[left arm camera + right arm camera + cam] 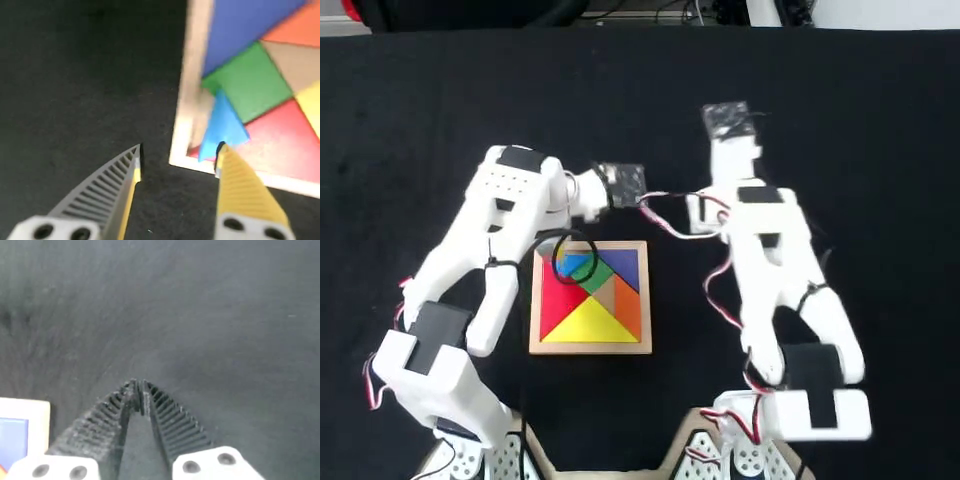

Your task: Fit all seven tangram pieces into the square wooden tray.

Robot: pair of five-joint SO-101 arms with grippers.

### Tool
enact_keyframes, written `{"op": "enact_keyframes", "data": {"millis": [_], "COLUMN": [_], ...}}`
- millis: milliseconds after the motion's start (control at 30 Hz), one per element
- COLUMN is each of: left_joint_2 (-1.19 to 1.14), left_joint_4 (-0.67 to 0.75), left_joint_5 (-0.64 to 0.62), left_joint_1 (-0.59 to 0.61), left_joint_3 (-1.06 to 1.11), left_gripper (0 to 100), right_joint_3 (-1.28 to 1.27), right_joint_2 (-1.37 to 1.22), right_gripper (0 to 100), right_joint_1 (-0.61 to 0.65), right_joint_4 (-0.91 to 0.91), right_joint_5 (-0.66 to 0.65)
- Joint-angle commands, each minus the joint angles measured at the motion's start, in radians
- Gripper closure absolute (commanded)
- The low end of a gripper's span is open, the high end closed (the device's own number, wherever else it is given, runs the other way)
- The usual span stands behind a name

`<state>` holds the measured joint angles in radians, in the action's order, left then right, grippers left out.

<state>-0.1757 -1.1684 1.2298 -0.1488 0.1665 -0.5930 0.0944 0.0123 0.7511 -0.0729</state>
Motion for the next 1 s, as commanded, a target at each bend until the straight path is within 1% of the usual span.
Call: {"op": "enact_keyframes", "data": {"millis": [0, 133, 300, 500, 633, 700, 800, 967], "left_joint_2": [0.020, -0.005, -0.038, -0.068, -0.068, -0.049, 0.011, 0.178], "left_joint_4": [0.035, 0.046, 0.130, 0.172, 0.167, 0.121, 0.011, -0.104], "left_joint_5": [-0.080, -0.081, -0.075, -0.074, -0.074, -0.075, -0.077, -0.081], "left_joint_1": [0.002, -0.022, -0.015, -0.013, 0.010, 0.024, 0.022, 0.015], "left_joint_3": [-0.001, 0.033, 0.074, 0.064, 0.042, 0.016, -0.035, -0.062], "left_gripper": [76, 76, 76, 76, 76, 76, 76, 76], "right_joint_3": [0.012, 0.012, 0.010, 0.004, 0.002, 0.002, 0.002, 0.002], "right_joint_2": [0.082, 0.088, 0.088, 0.088, 0.088, 0.088, 0.088, 0.088], "right_gripper": [98.6, 98.6, 98.6, 98.6, 98.6, 98.6, 98.6, 98.6], "right_joint_1": [-0.038, -0.043, -0.043, -0.043, -0.038, -0.038, -0.037, -0.037], "right_joint_4": [-0.014, -0.014, -0.014, -0.014, -0.014, -0.014, -0.014, -0.014], "right_joint_5": [0.028, 0.031, 0.028, 0.028, 0.026, 0.026, 0.026, 0.032]}}
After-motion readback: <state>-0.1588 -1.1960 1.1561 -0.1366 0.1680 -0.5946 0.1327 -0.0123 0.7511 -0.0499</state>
